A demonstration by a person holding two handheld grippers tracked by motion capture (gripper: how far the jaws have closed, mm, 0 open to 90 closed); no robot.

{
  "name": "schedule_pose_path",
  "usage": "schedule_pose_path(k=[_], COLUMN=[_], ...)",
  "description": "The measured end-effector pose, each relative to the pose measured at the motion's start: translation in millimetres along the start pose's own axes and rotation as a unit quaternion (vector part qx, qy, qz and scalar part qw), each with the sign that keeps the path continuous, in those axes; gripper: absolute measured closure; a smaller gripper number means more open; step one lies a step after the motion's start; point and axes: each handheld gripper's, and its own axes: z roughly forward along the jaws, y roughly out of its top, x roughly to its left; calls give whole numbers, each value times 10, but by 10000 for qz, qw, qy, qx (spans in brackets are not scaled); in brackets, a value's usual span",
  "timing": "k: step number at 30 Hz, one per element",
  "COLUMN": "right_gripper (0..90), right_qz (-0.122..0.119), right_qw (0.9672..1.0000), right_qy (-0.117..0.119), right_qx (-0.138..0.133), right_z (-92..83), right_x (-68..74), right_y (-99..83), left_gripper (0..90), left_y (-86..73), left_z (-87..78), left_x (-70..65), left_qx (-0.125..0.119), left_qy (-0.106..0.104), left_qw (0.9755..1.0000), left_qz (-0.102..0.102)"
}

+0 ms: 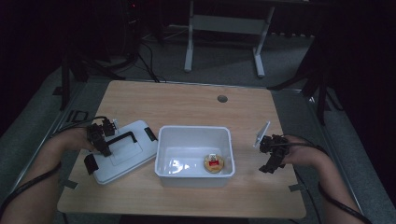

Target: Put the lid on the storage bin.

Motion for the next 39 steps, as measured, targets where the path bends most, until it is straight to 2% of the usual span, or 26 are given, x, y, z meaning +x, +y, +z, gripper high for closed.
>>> schedule_pose_path(k=[3, 5, 10, 11, 15, 17, 24, 29, 31, 32, 39], right_gripper=[139, 139, 140, 141, 143, 144, 144, 144, 144, 144, 144], right_qz=[13, 36, 55, 72, 102, 114, 125, 123, 128, 137, 104], right_qw=[10000, 10000, 9999, 9999, 9998, 9998, 9998, 9998, 9998, 9998, 9999], right_qy=[36, 57, 97, 100, 100, 116, 130, 119, 104, 107, 85], right_qx=[19, 45, 77, 96, 122, 110, 99, 123, 101, 91, 70], right_z=[26, 49, 105, 114, 135, 137, 144, 132, 114, 109, 82], right_x=[4, -1, -13, -14, -31, -36, -36, -35, -41, -40, -34], right_y=[-5, -12, -36, -40, -52, -53, -52, -51, -48, -46, -27], left_gripper=[621, 649, 703, 716, 826, 830, 837, 837, 837, 837, 837], left_y=[10, 17, 42, 46, 59, 65, 55, 26, -24, -42, -136], left_z=[2, 0, 2, 0, 11, 11, -13, -99, -208, -255, -492], left_x=[7, 14, -11, -11, -34, -24, -6, -2, 3, -2, -30], left_qx=[3, 15, 92, 94, 127, 150, 71, 33, -35, -46, -129], left_qy=[22, -61, -71, -136, -248, -288, -305, -275, -265, -237, -198], left_qw=[10000, 9999, 9998, 9997, 9994, 9991, 9990, 9993, 9992, 9994, 9995], left_qz=[-61, -160, -179, -198, -190, -276, -323, -263, -286, -233, -220])
